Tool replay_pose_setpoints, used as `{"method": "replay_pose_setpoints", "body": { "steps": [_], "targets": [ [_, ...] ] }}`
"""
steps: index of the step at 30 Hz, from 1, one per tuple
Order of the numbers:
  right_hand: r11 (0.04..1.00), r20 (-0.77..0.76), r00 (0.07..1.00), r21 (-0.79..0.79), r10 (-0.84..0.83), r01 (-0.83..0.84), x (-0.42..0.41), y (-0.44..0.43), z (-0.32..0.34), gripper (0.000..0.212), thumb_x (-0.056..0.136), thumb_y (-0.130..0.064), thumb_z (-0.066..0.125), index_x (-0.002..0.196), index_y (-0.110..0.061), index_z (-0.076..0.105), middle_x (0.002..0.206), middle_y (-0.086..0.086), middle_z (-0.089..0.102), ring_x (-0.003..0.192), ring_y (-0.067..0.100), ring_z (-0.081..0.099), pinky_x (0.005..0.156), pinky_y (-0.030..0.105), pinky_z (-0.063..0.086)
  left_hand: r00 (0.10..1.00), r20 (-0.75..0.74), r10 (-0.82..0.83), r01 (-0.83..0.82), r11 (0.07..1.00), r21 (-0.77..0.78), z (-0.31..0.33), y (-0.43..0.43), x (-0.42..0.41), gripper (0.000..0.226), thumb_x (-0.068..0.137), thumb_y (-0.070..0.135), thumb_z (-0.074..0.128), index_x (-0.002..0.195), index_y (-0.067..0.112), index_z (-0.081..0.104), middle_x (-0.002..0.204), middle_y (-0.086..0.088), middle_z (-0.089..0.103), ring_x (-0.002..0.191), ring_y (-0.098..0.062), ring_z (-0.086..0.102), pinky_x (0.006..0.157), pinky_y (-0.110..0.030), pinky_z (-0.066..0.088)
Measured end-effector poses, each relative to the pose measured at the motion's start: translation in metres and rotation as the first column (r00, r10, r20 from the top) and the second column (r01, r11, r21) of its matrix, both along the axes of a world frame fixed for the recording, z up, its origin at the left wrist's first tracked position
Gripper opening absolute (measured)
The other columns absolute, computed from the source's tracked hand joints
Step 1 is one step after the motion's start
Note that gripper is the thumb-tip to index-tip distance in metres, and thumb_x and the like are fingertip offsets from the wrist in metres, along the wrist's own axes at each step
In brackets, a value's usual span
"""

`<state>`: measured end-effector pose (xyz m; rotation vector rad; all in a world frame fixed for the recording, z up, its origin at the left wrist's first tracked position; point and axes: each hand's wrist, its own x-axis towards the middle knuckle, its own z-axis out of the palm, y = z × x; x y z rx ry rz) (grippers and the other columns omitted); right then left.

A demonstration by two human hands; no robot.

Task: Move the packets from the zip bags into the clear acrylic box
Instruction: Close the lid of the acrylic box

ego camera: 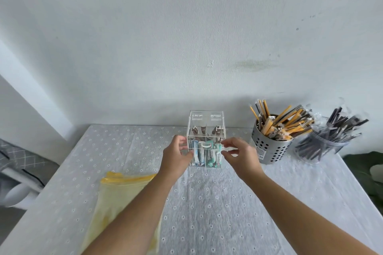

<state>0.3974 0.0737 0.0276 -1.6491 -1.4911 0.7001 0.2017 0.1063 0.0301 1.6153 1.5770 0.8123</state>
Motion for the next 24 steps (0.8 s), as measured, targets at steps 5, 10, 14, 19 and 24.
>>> {"method": "replay_pose_setpoints", "body": {
  "steps": [5, 10, 14, 19, 24],
  "targets": [
    [0.991, 0.120, 0.993, 0.131, -0.024, 0.008, 0.000, 0.008, 0.012, 0.024, 0.081, -0.013, 0.071, 0.105, -0.015, 0.066, 0.103, -0.006, 0.058, 0.086, 0.010, 0.055, 0.080, 0.025, 0.050, 0.990, -0.141, 0.028, 0.007, 0.970, 0.243, 0.003, 0.004, -0.002, 0.056, 0.081, 0.012, 0.069, 0.132, 0.013, 0.045, 0.130, -0.001, 0.051, 0.117, -0.014, 0.050, 0.093, -0.019, 0.036],
    [0.978, 0.277, 0.960, 0.190, 0.035, -0.090, 0.000, 0.020, 0.008, 0.035, 0.082, -0.017, 0.070, 0.116, -0.021, 0.063, 0.128, -0.005, 0.056, 0.115, 0.012, 0.053, 0.096, 0.021, 0.040, 0.897, -0.433, -0.091, 0.277, 0.878, 0.389, 0.005, 0.013, 0.003, 0.049, 0.084, 0.012, 0.064, 0.131, 0.016, 0.051, 0.136, 0.002, 0.052, 0.127, -0.014, 0.045, 0.108, -0.033, 0.038],
    [0.965, 0.280, 0.959, 0.232, 0.052, -0.120, 0.001, 0.020, -0.011, 0.040, 0.081, -0.004, 0.068, 0.116, -0.024, 0.066, 0.128, -0.005, 0.060, 0.117, 0.015, 0.058, 0.099, 0.028, 0.047, 0.929, -0.365, -0.058, 0.228, 0.868, 0.441, -0.003, 0.019, 0.003, 0.045, 0.082, 0.005, 0.066, 0.125, 0.018, 0.059, 0.127, 0.003, 0.060, 0.120, -0.012, 0.052, 0.105, -0.024, 0.037],
    [0.953, 0.274, 0.961, 0.281, 0.034, -0.114, 0.004, 0.032, -0.013, 0.039, 0.080, 0.001, 0.068, 0.113, -0.021, 0.069, 0.123, -0.003, 0.064, 0.111, 0.016, 0.062, 0.094, 0.031, 0.052, 0.930, -0.365, -0.045, 0.230, 0.845, 0.482, -0.002, 0.033, 0.002, 0.041, 0.079, 0.006, 0.071, 0.118, 0.018, 0.065, 0.119, 0.002, 0.066, 0.113, -0.014, 0.058, 0.099, -0.023, 0.040],
    [0.965, 0.299, 0.952, 0.224, 0.063, -0.134, 0.012, 0.056, -0.003, 0.035, 0.085, -0.004, 0.064, 0.115, -0.021, 0.066, 0.126, -0.006, 0.061, 0.098, 0.009, 0.059, 0.087, 0.030, 0.054, 0.911, -0.406, -0.073, 0.265, 0.858, 0.441, 0.004, 0.059, 0.009, 0.042, 0.082, 0.008, 0.069, 0.122, 0.019, 0.062, 0.125, 0.001, 0.063, 0.117, -0.014, 0.055, 0.103, -0.027, 0.039]
  ]
}}
